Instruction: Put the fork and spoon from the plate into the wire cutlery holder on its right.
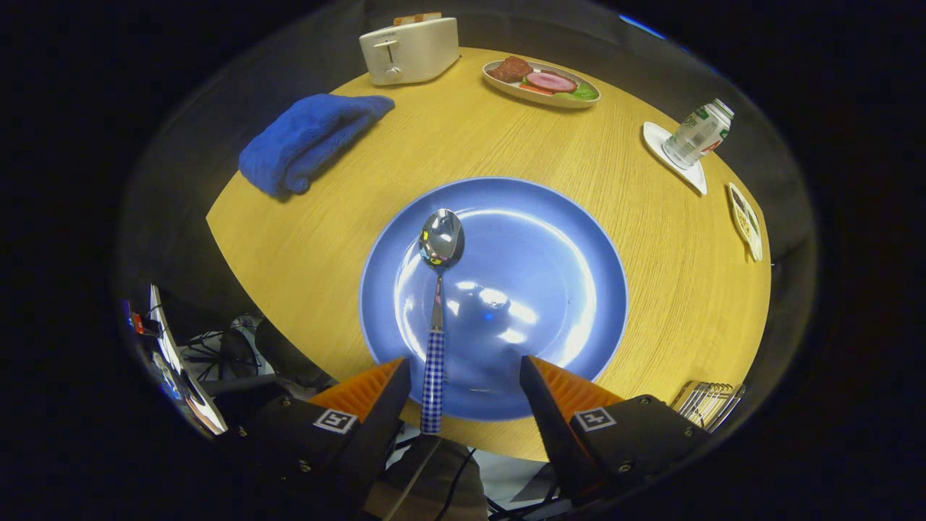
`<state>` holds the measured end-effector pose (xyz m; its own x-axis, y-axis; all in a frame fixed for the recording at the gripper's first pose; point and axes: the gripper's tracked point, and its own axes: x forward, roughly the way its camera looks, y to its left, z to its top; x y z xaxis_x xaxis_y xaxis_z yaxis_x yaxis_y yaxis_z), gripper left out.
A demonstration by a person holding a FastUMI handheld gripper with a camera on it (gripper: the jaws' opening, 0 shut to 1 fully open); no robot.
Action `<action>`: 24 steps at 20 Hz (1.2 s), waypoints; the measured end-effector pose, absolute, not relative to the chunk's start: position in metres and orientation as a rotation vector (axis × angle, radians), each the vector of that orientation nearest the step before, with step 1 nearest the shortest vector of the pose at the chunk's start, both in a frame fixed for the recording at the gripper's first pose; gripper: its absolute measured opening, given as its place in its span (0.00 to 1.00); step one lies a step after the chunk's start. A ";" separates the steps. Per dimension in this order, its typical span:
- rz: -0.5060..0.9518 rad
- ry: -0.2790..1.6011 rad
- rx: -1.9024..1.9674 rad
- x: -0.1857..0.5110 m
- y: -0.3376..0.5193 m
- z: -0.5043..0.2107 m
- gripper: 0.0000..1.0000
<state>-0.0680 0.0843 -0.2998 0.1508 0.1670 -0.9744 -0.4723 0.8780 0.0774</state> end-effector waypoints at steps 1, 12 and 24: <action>0.468 1.353 -0.279 -0.068 0.083 -0.304 0.87; 0.483 1.427 -0.288 -0.071 0.078 -0.317 0.19; 0.563 1.466 -0.492 -0.068 0.048 -0.301 0.02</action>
<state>-0.0680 0.0482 -0.3011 0.0212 0.0551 -0.9983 -0.6271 0.7783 0.0296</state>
